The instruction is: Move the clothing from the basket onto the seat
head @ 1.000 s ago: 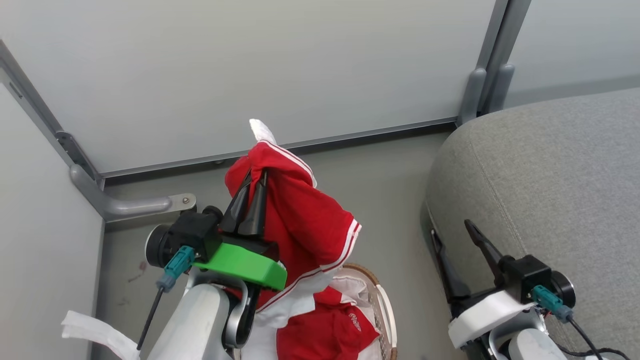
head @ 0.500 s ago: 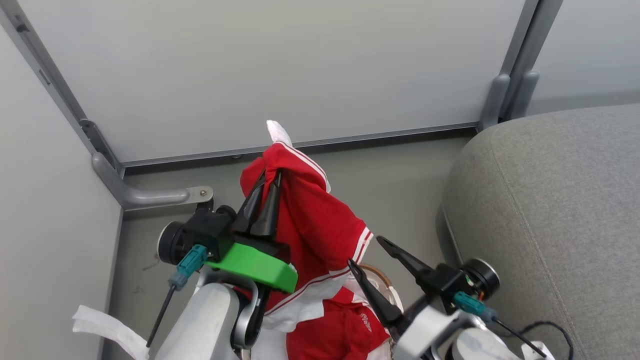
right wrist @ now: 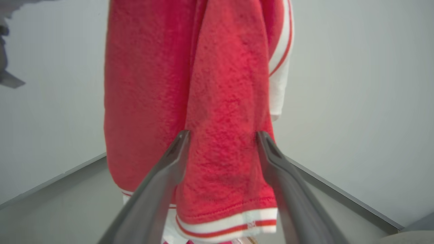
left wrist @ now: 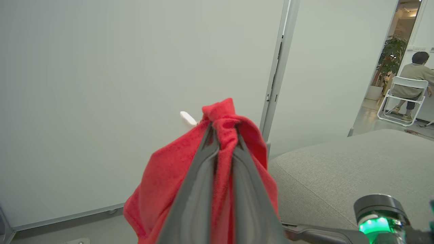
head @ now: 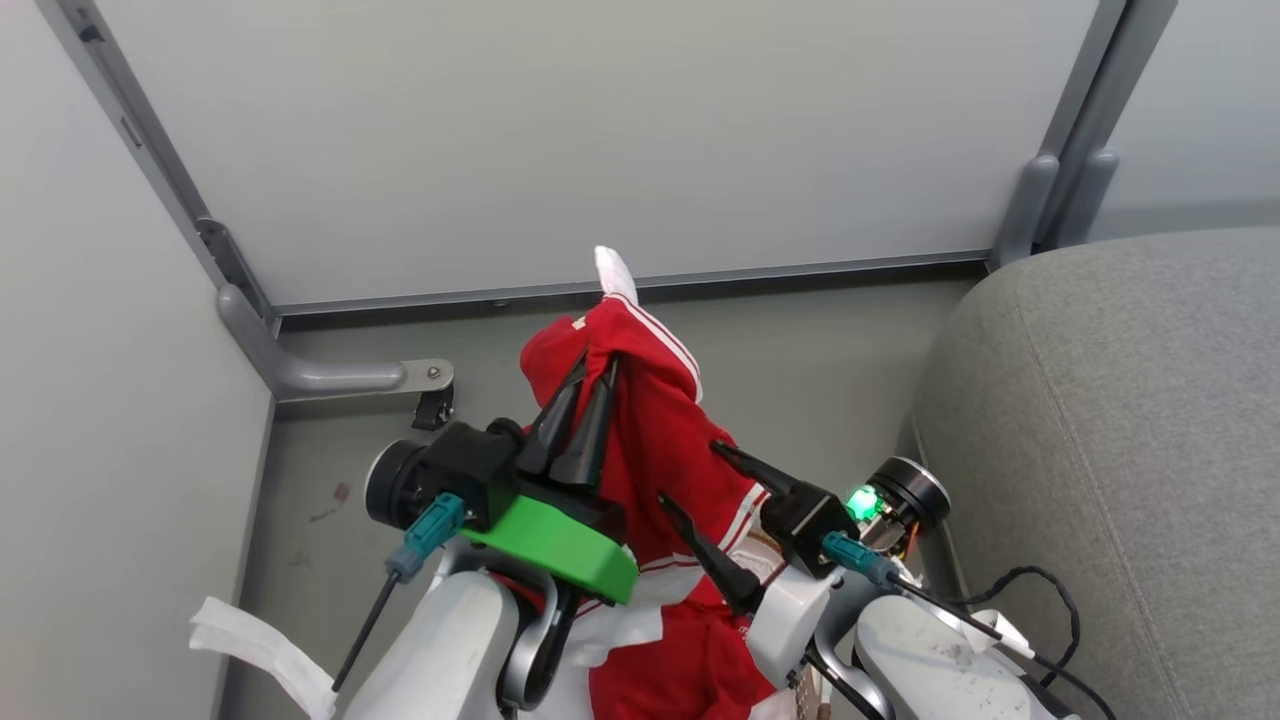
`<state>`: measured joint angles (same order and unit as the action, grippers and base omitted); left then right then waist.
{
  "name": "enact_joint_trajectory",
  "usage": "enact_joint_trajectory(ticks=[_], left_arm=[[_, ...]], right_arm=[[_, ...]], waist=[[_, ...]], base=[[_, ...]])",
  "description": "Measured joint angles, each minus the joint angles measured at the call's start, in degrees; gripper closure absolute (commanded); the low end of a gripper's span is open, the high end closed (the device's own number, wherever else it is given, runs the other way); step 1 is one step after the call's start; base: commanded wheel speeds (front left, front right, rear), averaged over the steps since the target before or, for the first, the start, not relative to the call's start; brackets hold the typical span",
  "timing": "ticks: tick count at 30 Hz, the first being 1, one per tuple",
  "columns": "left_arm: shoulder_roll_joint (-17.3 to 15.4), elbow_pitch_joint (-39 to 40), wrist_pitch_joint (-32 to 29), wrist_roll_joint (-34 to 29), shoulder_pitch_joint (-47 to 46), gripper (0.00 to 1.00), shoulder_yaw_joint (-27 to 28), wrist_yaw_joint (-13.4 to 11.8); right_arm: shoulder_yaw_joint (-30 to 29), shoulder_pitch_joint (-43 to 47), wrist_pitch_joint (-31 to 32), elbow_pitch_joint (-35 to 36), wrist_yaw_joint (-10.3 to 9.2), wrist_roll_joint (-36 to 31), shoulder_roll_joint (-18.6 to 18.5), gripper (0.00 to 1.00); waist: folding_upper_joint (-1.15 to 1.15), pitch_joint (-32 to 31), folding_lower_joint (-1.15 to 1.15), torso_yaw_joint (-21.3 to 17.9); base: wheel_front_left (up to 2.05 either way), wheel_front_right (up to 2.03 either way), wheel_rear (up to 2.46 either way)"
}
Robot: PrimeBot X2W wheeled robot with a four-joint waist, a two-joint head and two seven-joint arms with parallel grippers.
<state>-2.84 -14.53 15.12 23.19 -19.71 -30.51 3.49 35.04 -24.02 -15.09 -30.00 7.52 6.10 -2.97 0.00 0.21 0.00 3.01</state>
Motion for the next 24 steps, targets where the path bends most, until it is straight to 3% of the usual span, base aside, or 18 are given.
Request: enact_joint_trajectory(ticks=[15,16,17,18,24], left_arm=[[-0.01,0.24,0.0,1.96,-0.99,1.0,-4.65,-0.56],[-0.01,0.25,0.0,2.0,-1.06,1.0,-4.76,-0.64],[-0.01,0.27,0.0,2.02,-1.13,1.0,-4.83,-0.75],[-0.01,0.27,0.0,2.15,-1.17,1.0,-4.87,-0.79],[-0.01,0.07,0.0,2.25,-1.16,1.0,-4.89,-0.96]], right_arm=[[2.78,-0.33,0.0,-9.5,0.0,4.81,0.14,0.0],[2.76,-0.33,0.0,-9.51,0.0,5.1,0.14,0.27],[2.78,-0.33,0.0,-9.51,0.0,5.22,0.14,0.74],[2.87,-0.33,0.0,-9.49,0.0,5.57,0.14,1.0],[3.11,0.07,-0.01,-10.51,0.0,7.06,0.18,1.0]], waist=[[0.0,0.3,0.0,2.83],[0.0,0.37,0.0,2.91],[0.0,0.45,0.0,2.98],[0.0,0.51,0.0,3.04],[0.0,0.48,0.0,3.03]], base=[[0.0,0.0,0.0],[0.0,0.0,0.0],[0.0,0.0,0.0],[0.0,0.0,0.0],[0.0,0.0,0.0]])
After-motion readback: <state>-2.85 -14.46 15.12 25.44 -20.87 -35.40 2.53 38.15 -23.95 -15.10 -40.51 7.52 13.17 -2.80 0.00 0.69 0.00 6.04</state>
